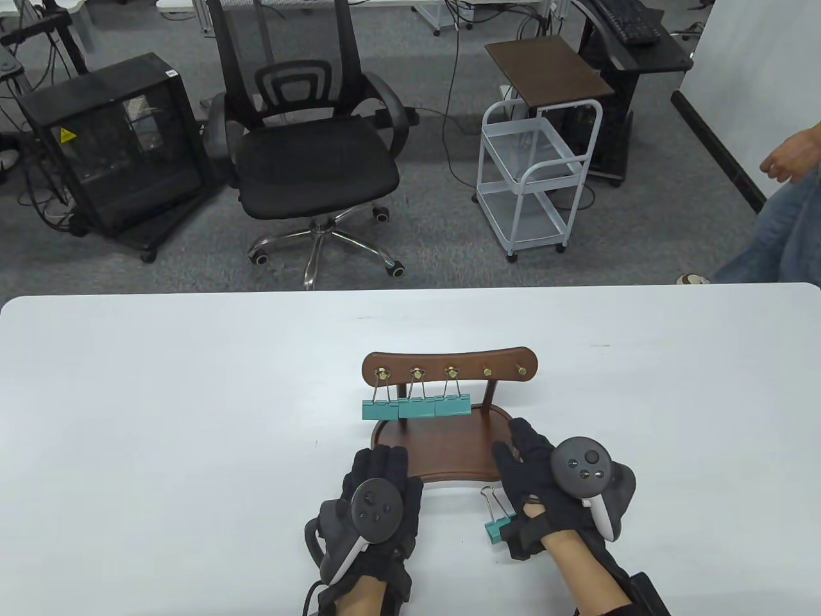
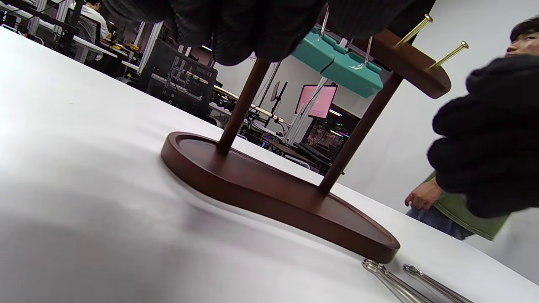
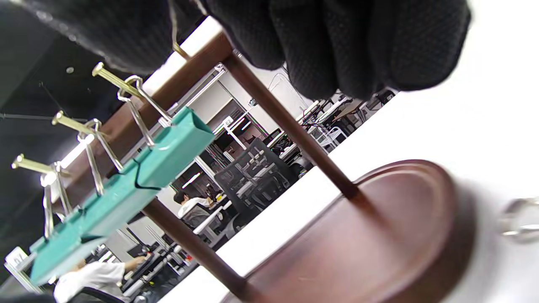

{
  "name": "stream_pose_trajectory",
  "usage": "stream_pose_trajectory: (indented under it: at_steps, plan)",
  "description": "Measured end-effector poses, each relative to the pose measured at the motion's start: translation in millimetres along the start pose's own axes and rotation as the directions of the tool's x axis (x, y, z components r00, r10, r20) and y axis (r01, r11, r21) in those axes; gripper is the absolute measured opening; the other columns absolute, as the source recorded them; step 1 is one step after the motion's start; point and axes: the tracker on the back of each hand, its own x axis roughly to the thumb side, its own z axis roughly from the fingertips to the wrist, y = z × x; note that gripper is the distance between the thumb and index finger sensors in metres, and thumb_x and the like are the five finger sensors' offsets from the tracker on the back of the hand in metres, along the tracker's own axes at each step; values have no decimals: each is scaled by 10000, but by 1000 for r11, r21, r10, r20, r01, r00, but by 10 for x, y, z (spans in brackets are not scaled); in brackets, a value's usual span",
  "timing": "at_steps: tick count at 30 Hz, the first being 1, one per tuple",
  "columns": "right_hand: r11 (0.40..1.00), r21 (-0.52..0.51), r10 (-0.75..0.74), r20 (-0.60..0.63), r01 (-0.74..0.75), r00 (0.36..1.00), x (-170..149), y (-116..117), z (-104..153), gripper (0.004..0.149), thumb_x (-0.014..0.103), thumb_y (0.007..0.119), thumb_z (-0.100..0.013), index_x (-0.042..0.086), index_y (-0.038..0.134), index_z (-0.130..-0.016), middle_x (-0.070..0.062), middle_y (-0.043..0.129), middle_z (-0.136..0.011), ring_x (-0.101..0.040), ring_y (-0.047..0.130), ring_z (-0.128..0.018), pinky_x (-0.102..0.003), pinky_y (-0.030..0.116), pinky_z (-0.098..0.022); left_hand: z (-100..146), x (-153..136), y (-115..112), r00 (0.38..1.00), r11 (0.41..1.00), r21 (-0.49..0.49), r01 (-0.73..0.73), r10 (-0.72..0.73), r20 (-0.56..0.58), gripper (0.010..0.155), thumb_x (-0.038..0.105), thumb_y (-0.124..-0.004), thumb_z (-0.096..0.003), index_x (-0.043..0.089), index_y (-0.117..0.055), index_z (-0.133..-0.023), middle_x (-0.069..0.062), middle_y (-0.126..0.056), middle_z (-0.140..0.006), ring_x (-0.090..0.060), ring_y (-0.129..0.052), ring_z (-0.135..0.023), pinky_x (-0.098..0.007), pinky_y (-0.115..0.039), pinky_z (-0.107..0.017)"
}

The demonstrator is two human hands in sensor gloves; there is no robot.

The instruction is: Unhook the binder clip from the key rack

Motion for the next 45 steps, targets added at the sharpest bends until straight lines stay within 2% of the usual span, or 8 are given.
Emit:
stream_pose_trajectory:
  at_steps: [7,16,25,35,45]
  plan:
    - [990,15,-141,-60,143,988,89,239,-226,664,543,764,-389,165,616,-914,-228,708,-916,-476,726,-792,-522,731,-549,2,-5,7,1000,1000,4,-15,15,4,621,531,-591,-544,268,-608,-1107,-50,-596,-1185,-338,-500,-1112,-538,-509,-752]
    - [960,-6,-277,-118,279,953,89,447,-342,683,549,761,-388,160,596,-925,-235,695,-922,-481,720,-794,-520,728,-554,3,-4,6,999,999,5,-32,32,13,622,532,-590,-544,268,-608,-1107,-49,-596,-1186,-338,-499,-1112,-537,-509,-753]
    - [886,34,-450,-179,463,875,39,603,-397,684,515,775,-401,157,566,-945,-243,686,-927,-483,727,-789,-511,738,-554,8,-16,9,999,999,8,-39,39,14,621,531,-590,-544,268,-608,-1107,-52,-598,-1185,-337,-501,-1112,-537,-510,-751]
    - [834,28,-531,-229,550,816,30,653,-401,616,435,793,-392,164,620,-917,-213,807,-836,-427,867,-681,-453,831,-477,10,-14,7,999,999,6,-41,41,15,620,529,-590,-545,266,-610,-1106,-53,-597,-1185,-340,-499,-1111,-538,-509,-751]
    - [807,17,-573,-219,590,790,10,610,-407,547,394,785,-399,186,667,-890,-194,849,-801,-405,900,-652,-445,849,-460,11,-13,8,999,999,7,-40,40,15,620,529,-590,-545,267,-608,-1107,-52,-597,-1184,-338,-500,-1110,-537,-509,-751]
